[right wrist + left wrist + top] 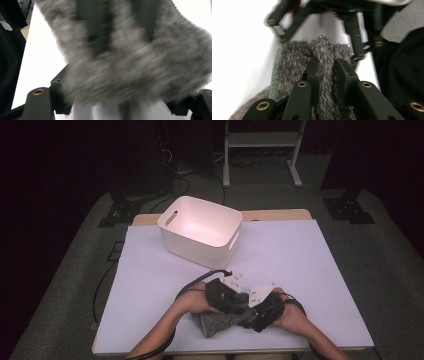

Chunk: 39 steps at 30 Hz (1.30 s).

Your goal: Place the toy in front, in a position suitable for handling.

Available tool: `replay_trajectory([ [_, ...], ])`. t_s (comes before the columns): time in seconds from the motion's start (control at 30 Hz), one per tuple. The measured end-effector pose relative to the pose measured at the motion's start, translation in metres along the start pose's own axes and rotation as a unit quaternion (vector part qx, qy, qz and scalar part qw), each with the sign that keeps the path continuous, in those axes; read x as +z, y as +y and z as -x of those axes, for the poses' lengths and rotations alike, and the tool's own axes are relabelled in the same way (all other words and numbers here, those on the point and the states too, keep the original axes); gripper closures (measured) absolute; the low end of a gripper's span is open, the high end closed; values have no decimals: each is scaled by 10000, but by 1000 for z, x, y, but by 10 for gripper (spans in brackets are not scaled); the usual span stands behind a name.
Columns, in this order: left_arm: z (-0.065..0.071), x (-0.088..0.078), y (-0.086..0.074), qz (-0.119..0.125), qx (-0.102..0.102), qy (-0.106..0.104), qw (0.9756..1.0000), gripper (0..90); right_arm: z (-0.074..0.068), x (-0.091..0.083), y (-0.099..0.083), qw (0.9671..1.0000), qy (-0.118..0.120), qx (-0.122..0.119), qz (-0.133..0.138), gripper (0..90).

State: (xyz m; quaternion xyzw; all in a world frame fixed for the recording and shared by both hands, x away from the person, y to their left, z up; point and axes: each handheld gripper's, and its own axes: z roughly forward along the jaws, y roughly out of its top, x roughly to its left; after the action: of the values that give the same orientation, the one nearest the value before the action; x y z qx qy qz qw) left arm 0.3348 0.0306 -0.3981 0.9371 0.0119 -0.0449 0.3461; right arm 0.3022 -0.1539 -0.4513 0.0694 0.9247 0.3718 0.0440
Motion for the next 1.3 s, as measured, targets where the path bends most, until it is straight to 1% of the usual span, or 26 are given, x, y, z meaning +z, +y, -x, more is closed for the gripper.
replay_trajectory([
  [0.07,-5,-3,-4,45,-162,110,9998,746,0,0,0,10000,0,-19,19,233],
  [0.1,-8,-5,-7,38,-254,204,9995,746,0,0,0,10000,7,-2,16,233],
  [0.17,-13,-9,-11,-33,-353,404,9986,742,1,1,0,10000,-12,-42,0,233],
  [0.2,-15,-11,-12,-51,-424,416,9982,741,1,1,0,10000,-12,-65,3,233],
  [0.27,-18,-12,-15,-7,-481,371,9982,741,1,0,0,10000,-11,-70,3,233],
  [0.4,-15,-4,-9,103,-438,189,9988,742,1,2,-1,9999,-24,-118,-64,232],
  [0.43,-14,-2,-7,113,-405,111,9991,741,1,3,-2,9999,-15,-130,-90,232],
  [0.47,-13,1,-5,98,-378,99,9992,741,2,4,-2,9999,4,-97,-85,233],
  [0.57,-14,0,-5,3,-371,139,9992,741,2,4,-3,9999,56,-30,-82,233],
  [0.6,-14,-3,-6,-28,-383,159,9991,741,3,4,-3,9999,53,-53,-74,234],
  [0.73,-16,-15,-17,-123,-507,283,9982,741,4,2,-2,9998,14,-194,-104,234],
  [0.83,-17,-24,-26,-199,-625,388,9971,739,6,-2,-5,9996,-68,-234,-134,233],
  [0.87,-18,-27,-29,-217,-645,421,9968,738,8,-5,-6,9996,-107,-219,-148,233],
  [0.9,-18,-28,-31,-220,-681,407,9966,738,10,-7,-9,9996,-126,-196,-141,233],
  [0.93,-19,-28,-32,-209,-688,383,9967,737,12,-8,-11,9998,-119,-102,-143,233],
  [1.0,-19,-24,-34,-227,-730,330,9965,738,14,-8,-13,9998,-66,-11,-162,230],
  [1.03,-18,-20,-33,-233,-738,271,9966,738,15,-7,-12,9996,0,165,-220,227],
  [1.07,-18,-19,-33,-233,-729,270,9967,737,16,-7,-11,9993,39,290,-245,224],
  [1.13,-18,-18,-32,-215,-738,249,9967,737,16,-7,-10,9988,45,377,-323,216],
  [1.2,-17,-18,-34,-203,-751,249,9967,736,16,-9,-9,9980,141,513,-351,188],
  [1.3,-16,-19,-36,-149,-797,227,9964,735,15,-12,-9,9975,98,563,-413,174],
])
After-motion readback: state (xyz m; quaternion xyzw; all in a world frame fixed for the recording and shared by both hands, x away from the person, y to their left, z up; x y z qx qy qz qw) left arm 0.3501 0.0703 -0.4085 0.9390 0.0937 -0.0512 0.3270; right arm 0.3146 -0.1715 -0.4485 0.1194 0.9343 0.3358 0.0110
